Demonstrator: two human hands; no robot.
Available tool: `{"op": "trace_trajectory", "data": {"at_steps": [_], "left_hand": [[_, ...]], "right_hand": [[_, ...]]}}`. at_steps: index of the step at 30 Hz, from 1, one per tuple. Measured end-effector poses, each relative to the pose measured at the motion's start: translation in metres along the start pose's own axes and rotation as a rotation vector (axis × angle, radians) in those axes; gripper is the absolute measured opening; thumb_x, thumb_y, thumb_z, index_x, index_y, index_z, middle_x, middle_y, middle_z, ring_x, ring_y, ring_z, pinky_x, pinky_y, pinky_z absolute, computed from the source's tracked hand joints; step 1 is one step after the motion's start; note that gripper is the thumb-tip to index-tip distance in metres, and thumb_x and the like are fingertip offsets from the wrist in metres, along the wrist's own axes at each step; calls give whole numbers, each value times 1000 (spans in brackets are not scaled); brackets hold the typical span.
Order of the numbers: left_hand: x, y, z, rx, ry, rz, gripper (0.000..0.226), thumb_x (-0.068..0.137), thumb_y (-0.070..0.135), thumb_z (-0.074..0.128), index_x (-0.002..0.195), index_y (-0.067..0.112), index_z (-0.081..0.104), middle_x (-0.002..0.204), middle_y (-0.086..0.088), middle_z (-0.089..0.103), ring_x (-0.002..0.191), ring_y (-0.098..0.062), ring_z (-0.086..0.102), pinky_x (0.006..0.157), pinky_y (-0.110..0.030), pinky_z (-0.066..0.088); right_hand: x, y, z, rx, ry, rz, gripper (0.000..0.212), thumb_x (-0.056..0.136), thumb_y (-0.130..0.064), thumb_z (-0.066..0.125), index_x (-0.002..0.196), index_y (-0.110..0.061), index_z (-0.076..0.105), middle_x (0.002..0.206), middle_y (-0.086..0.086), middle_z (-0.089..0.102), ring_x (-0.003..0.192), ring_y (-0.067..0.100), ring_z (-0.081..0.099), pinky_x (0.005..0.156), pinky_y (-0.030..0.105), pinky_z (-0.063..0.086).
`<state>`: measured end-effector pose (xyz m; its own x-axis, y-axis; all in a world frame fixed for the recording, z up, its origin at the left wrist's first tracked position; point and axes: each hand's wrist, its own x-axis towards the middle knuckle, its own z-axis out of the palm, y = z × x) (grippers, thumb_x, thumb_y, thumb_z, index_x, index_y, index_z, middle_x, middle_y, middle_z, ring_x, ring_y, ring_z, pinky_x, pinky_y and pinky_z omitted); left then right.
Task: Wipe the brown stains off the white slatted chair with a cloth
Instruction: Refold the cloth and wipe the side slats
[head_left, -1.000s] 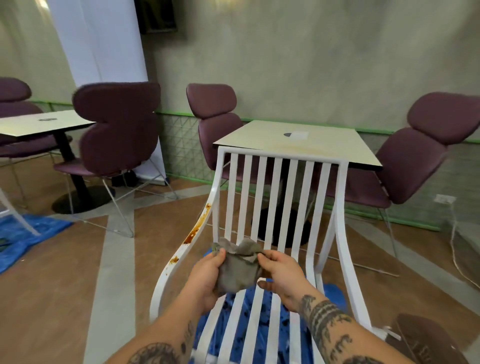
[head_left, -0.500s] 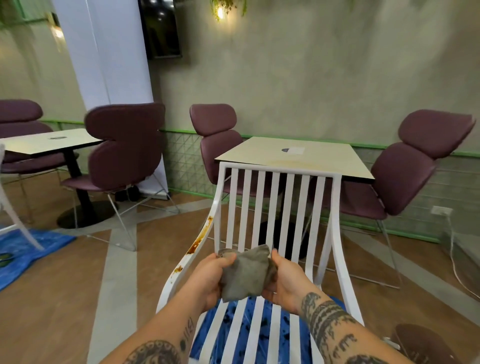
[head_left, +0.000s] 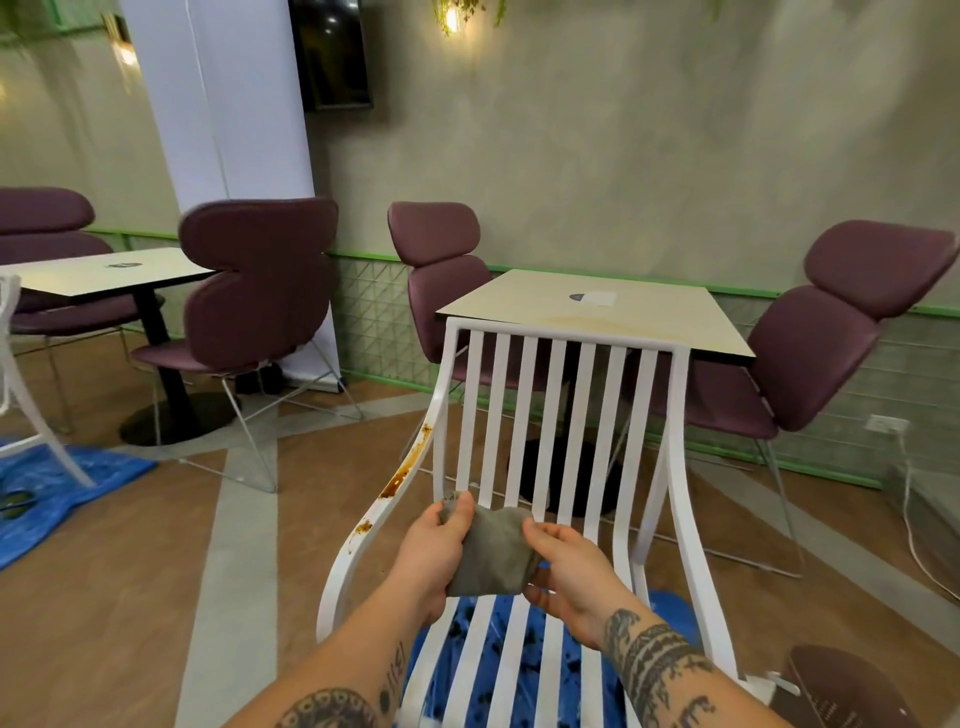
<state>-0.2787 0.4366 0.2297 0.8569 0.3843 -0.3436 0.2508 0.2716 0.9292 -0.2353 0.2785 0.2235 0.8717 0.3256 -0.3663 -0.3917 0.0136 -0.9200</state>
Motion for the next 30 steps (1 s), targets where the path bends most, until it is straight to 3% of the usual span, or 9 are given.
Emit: {"op": "trace_trajectory", "data": {"at_steps": [3, 6, 9, 12, 15, 18, 23, 26, 30], "left_hand": [[1, 2, 3, -31, -49, -9, 39, 92, 55, 61, 117, 25, 63, 112, -6, 73, 104, -30, 70, 91, -53, 58], [0, 1, 2, -44, -75, -37, 41, 90, 54, 65, 116, 22, 62, 110, -7, 75, 102, -30, 72, 91, -53, 58], [0, -7, -2, -65, -134, -66, 36, 91, 32, 73, 121, 16, 61, 109, -9, 76, 102, -32, 71, 86, -52, 60], [1, -14, -4, -120, -131, -68, 40, 91, 14, 73, 127, 18, 58, 119, -9, 70, 109, -32, 66, 83, -51, 60], [4, -18, -2, -160, -125, -69, 34, 95, 19, 67, 129, 19, 61, 121, -9, 70, 112, -32, 66, 85, -53, 60], [4, -17, 2, -206, -125, -84, 29, 98, 24, 63, 127, 19, 62, 117, -11, 73, 110, -35, 68, 87, -60, 57], [3, -8, 3, -267, -73, -114, 23, 101, 33, 57, 120, 20, 61, 112, -14, 73, 103, -36, 70, 90, -59, 56], [3, 4, 2, -305, -52, -131, 25, 101, 37, 56, 114, 17, 62, 108, -14, 73, 98, -35, 71, 82, -53, 60], [2, 12, 2, -313, -62, -127, 24, 101, 36, 55, 110, 15, 62, 104, -14, 73, 95, -33, 72, 78, -48, 61]], "right_hand": [[0, -1, -1, -73, -14, 51, 37, 95, -45, 64, 114, -13, 67, 110, 9, 74, 97, 25, 67, 73, 36, 54], [3, -2, 2, -103, 28, -12, 40, 97, -42, 62, 113, -5, 65, 108, 7, 73, 100, 24, 65, 76, 34, 49], [3, -9, 4, -100, 114, -145, 34, 101, -38, 57, 104, -5, 63, 102, 5, 70, 96, 20, 65, 67, 28, 47], [8, -9, 2, -178, 178, -258, 35, 101, -44, 52, 101, -9, 58, 101, 9, 66, 90, 20, 62, 73, 33, 52], [12, -6, 3, -251, 217, -327, 38, 101, -44, 53, 98, -7, 55, 96, 16, 62, 81, 21, 59, 70, 37, 51], [12, -3, 3, -189, 158, -340, 30, 98, -41, 59, 97, -12, 56, 98, 14, 66, 87, 23, 65, 75, 41, 59], [12, -7, -4, -153, -80, -332, 28, 95, -32, 66, 116, -15, 59, 116, 3, 70, 103, 14, 70, 83, 28, 60], [11, -21, -7, -274, -86, -341, 27, 93, -25, 71, 116, -15, 61, 108, 2, 72, 97, 12, 71, 73, 19, 58], [6, -30, -3, -383, 30, -305, 28, 91, -36, 72, 104, -13, 65, 101, 2, 71, 87, 10, 69, 62, 15, 51]]}}
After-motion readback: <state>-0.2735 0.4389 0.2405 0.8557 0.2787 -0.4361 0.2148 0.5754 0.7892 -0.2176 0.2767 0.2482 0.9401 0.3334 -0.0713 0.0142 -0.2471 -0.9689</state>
